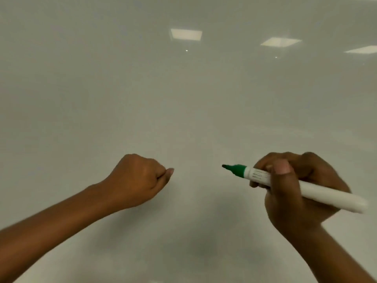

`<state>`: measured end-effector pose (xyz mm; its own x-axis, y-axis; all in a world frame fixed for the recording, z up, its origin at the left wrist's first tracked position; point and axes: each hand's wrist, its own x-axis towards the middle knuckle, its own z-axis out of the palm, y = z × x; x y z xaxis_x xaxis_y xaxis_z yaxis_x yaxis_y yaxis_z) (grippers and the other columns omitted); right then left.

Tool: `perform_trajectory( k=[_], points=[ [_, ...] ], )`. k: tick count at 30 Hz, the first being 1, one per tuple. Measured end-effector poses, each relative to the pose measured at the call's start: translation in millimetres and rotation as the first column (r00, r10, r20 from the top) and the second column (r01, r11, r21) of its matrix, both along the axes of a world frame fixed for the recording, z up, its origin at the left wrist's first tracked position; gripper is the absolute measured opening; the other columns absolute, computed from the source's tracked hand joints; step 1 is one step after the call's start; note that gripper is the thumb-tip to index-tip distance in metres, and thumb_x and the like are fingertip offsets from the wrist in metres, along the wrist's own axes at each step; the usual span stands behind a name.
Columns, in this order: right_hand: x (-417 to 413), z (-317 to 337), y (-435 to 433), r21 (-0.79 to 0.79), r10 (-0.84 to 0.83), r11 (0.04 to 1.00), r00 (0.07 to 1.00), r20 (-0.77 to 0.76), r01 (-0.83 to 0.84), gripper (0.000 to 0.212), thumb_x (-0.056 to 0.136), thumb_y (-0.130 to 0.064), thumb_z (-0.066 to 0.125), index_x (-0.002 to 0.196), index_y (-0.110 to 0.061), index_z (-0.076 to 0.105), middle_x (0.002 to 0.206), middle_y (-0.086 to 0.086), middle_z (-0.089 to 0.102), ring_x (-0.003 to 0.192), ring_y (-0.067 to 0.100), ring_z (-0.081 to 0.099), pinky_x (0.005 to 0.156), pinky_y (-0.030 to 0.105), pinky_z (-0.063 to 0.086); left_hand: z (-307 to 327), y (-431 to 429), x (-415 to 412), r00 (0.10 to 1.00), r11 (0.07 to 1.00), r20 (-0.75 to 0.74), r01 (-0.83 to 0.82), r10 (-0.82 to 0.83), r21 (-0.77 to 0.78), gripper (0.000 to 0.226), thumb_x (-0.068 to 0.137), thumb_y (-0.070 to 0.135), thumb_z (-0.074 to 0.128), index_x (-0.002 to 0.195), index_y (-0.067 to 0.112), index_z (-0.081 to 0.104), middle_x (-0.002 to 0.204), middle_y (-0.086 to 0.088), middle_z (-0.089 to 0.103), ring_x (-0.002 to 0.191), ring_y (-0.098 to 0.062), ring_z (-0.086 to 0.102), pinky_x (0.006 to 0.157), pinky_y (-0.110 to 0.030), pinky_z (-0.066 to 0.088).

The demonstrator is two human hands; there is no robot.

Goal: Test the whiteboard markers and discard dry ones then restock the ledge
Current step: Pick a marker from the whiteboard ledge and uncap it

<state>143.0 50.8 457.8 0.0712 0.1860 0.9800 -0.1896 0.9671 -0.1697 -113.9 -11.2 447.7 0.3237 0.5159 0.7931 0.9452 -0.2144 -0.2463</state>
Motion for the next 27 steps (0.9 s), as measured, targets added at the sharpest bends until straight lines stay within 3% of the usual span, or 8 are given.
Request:
perform_trajectory(
  k=[3, 5, 6, 8, 13, 21, 24, 27],
  points=[
    [-36.9, -0.5, 2.3, 0.160, -0.196, 0.967, 0.980, -0.019, 0.197, 0.030, 0.099, -0.036, 0.047, 0.079, -0.023, 0.064, 0.065, 0.004, 0.067, 0.053, 0.023, 0.065, 0.044, 0.034, 0.047, 30.5, 7.7, 21.7, 0.994, 0.946, 0.004, -0.105, 0.109, 0.306, 0.047, 0.094, 0.046, 0.043, 0.059, 0.015, 0.042, 0.054, 0.000, 0.042, 0.046, -0.019, 0.040, 0.048, -0.022, 0.024],
    [-50.2, 2.8, 9.3, 0.137, -0.220, 0.964, 0.972, -0.080, 0.230, 0.037, 0.098, -0.034, 0.049, 0.083, -0.006, 0.069, 0.074, 0.008, 0.070, 0.064, 0.020, 0.069, 0.053, 0.033, 0.052, 50.3, 20.5, 26.6, 0.969, 0.907, 0.005, -0.233, 0.247, 0.352, 0.057, 0.088, 0.059, 0.045, 0.078, 0.004, 0.056, 0.087, -0.018, 0.060, 0.094, -0.036, 0.056, 0.077, -0.040, 0.045],
    [-54.2, 8.0, 12.7, 0.111, -0.234, 0.963, 0.966, -0.112, 0.246, 0.039, 0.097, -0.032, 0.052, 0.083, -0.001, 0.070, 0.077, 0.009, 0.071, 0.067, 0.020, 0.069, 0.057, 0.032, 0.053, 56.1, 26.4, 24.6, 0.949, 0.894, 0.013, -0.302, 0.315, 0.331, 0.064, 0.086, 0.062, 0.044, 0.085, 0.000, 0.058, 0.107, -0.025, 0.058, 0.119, -0.041, 0.044, 0.097, -0.049, 0.038],
    [-62.4, 22.6, 18.0, 0.069, -0.250, 0.963, 0.958, -0.141, 0.261, 0.036, 0.094, -0.031, 0.058, 0.086, 0.002, 0.071, 0.082, 0.008, 0.071, 0.071, 0.016, 0.068, 0.064, 0.028, 0.053, 64.1, 35.4, 18.9, 0.914, 0.871, 0.026, -0.395, 0.406, 0.290, 0.071, 0.086, 0.067, 0.038, 0.093, 0.000, 0.059, 0.136, -0.028, 0.043, 0.139, -0.047, 0.018, 0.111, -0.061, 0.017],
    [-86.5, 47.7, 32.5, -0.022, -0.278, 0.961, 0.958, -0.078, 0.277, 0.021, 0.087, -0.019, 0.067, 0.095, 0.000, 0.071, 0.080, 0.000, 0.068, 0.071, 0.009, 0.063, 0.067, 0.012, 0.047, 67.4, 63.5, 4.8, 0.867, 0.833, 0.037, -0.488, 0.497, 0.261, 0.076, 0.084, 0.076, 0.028, 0.102, 0.006, 0.052, 0.155, -0.024, 0.013, 0.141, -0.049, 0.001, 0.107, -0.071, 0.004],
    [-100.7, 52.1, 59.7, 0.028, -0.448, 0.892, 0.892, -0.065, 0.450, 0.029, 0.089, -0.023, 0.054, 0.103, -0.004, 0.071, 0.079, 0.006, 0.066, 0.067, 0.008, 0.056, 0.063, 0.012, 0.044, 70.6, 95.6, -14.9, 0.890, 0.851, 0.089, -0.455, 0.448, 0.263, 0.070, 0.086, 0.074, 0.022, 0.105, 0.010, 0.044, 0.156, -0.023, 0.012, 0.143, -0.044, 0.002, 0.109, -0.068, 0.002],
    [-104.2, 49.4, 69.3, 0.033, -0.371, 0.927, 0.926, -0.064, 0.374, 0.026, 0.088, -0.018, 0.057, 0.101, -0.001, 0.070, 0.079, 0.005, 0.067, 0.069, 0.010, 0.059, 0.065, 0.019, 0.048, 69.8, 98.3, -16.7, 0.875, 0.834, 0.095, -0.482, 0.475, 0.267, 0.080, 0.086, 0.074, 0.018, 0.130, 0.009, 0.035, 0.157, -0.023, 0.007, 0.144, -0.043, -0.001, 0.110, -0.067, 0.002],
    [-107.6, 49.0, 72.0, -0.095, -0.265, 0.960, 0.964, -0.012, 0.263, 0.016, 0.085, -0.021, 0.061, 0.097, -0.010, 0.063, 0.083, -0.014, 0.061, 0.073, 0.009, 0.060, 0.065, 0.022, 0.051, 69.3, 98.0, -17.1, 0.846, 0.803, 0.084, -0.527, 0.526, 0.278, 0.094, 0.087, 0.073, 0.014, 0.149, 0.003, 0.009, 0.157, -0.023, 0.000, 0.144, -0.041, -0.005, 0.110, -0.067, 0.002]
  ],
)
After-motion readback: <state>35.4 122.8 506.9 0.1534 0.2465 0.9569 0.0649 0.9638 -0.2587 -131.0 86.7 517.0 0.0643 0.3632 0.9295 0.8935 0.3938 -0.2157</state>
